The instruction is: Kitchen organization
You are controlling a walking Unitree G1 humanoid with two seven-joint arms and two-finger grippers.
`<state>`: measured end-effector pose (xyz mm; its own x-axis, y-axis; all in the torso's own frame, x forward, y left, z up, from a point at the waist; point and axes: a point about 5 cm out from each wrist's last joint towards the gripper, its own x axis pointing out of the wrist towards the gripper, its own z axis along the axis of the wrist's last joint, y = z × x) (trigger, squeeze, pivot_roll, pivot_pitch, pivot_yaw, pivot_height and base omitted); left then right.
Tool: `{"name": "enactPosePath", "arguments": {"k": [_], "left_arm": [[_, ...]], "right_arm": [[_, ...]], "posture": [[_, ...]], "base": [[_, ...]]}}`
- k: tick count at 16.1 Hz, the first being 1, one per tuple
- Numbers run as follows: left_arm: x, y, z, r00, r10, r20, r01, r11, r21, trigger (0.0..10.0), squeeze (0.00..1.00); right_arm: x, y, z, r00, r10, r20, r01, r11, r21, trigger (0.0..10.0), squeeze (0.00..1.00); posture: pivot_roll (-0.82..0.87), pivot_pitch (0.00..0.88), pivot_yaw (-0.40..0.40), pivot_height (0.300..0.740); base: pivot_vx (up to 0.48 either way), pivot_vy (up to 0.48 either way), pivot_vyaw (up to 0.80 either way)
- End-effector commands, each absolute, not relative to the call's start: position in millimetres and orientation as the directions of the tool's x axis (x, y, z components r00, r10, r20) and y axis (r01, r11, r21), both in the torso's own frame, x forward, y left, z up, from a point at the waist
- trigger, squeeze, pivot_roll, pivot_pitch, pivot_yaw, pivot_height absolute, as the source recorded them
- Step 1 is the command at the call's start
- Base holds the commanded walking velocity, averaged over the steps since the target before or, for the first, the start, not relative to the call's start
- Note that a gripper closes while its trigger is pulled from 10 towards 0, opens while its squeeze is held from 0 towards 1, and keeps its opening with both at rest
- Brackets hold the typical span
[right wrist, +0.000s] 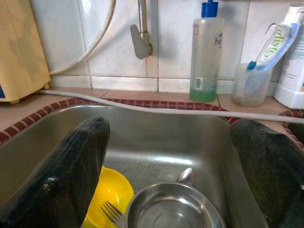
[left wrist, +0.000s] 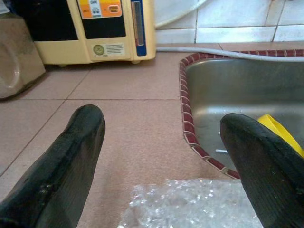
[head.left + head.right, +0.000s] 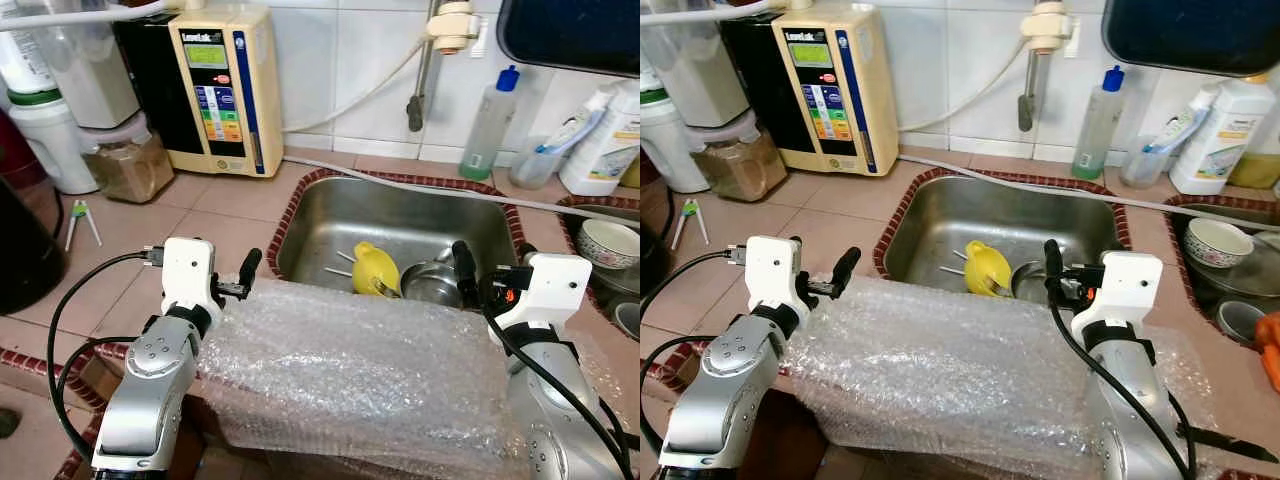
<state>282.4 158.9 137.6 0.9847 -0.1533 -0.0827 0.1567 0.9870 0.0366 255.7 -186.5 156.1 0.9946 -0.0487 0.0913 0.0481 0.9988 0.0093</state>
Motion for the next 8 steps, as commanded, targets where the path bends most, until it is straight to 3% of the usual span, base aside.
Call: {"name": "enactPosePath", "arguments": {"k": [1, 8], "left_arm": [[283.7, 158.9, 141.2, 0.983, -0.163, -0.079, 0.167, 0.985, 0.04, 10.0, 0.0], [286.7, 156.6, 141.1, 0.979, -0.185, -0.085, 0.189, 0.981, 0.039, 10.0, 0.0]], "right_arm": [[257.0, -184.9, 156.2, 0.995, -0.048, 0.088, 0.047, 0.999, 0.016, 10.0, 0.0], [257.6, -186.4, 158.3, 0.992, -0.079, 0.101, 0.075, 0.997, 0.034, 10.0, 0.0]], "posture": [[-0.04, 0.005, 0.073, 0.74], [-0.04, 0.002, 0.087, 0.74]], "base": [[0.0, 0.0, 0.0], [-0.324, 0.0, 0.0]]}}
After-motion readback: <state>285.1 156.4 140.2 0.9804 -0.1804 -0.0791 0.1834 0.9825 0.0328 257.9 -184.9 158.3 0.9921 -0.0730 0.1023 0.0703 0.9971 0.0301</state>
